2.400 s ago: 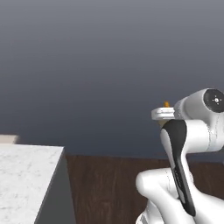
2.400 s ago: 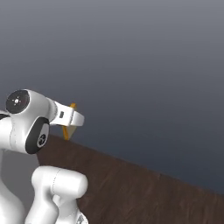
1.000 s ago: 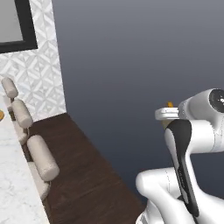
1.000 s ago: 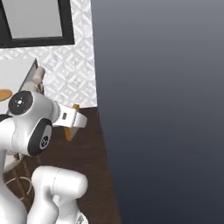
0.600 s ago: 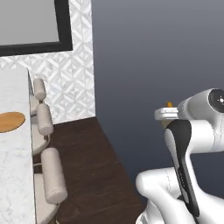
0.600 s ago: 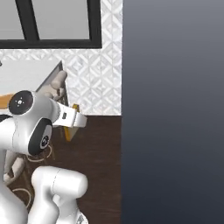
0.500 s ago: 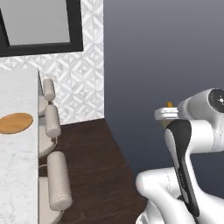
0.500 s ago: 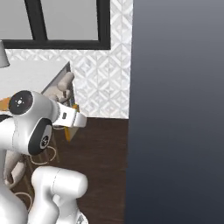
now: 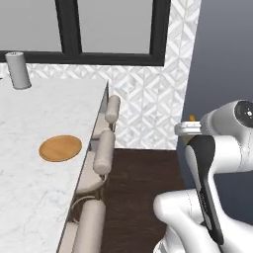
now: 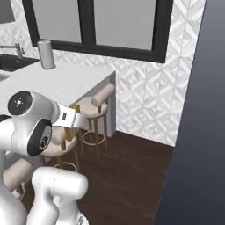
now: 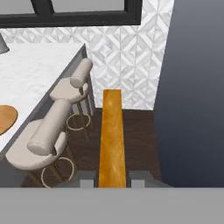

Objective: Start the toaster. Once the lever pops up, take the bread to the plate on the dining counter.

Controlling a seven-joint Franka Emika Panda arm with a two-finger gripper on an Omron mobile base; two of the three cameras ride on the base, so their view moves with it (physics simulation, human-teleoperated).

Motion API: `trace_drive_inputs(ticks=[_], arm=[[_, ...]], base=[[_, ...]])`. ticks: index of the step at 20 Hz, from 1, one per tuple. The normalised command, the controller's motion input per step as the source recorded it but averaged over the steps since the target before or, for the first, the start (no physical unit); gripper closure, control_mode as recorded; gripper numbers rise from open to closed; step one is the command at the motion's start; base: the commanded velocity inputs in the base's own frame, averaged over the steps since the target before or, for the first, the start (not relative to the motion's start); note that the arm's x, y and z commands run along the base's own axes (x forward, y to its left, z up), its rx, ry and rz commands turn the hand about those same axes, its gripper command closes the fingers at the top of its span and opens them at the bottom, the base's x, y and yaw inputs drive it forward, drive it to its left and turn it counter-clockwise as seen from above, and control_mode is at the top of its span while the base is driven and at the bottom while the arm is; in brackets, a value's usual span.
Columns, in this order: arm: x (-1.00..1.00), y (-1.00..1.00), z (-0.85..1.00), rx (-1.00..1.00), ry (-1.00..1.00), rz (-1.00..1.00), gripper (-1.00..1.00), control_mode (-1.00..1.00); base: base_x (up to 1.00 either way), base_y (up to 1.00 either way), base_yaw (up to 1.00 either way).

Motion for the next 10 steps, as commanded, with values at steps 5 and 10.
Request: trace_drive_inputs(ticks=[5, 10], arm=[[0.00, 0.00, 0.00, 0.00, 0.00, 0.00, 1.00, 1.00], [0.00, 0.00, 0.00, 0.00, 0.00, 0.00, 1.00, 1.00]], base=[[1.00, -0.52, 0.66], [0.98, -0.34, 0.81]])
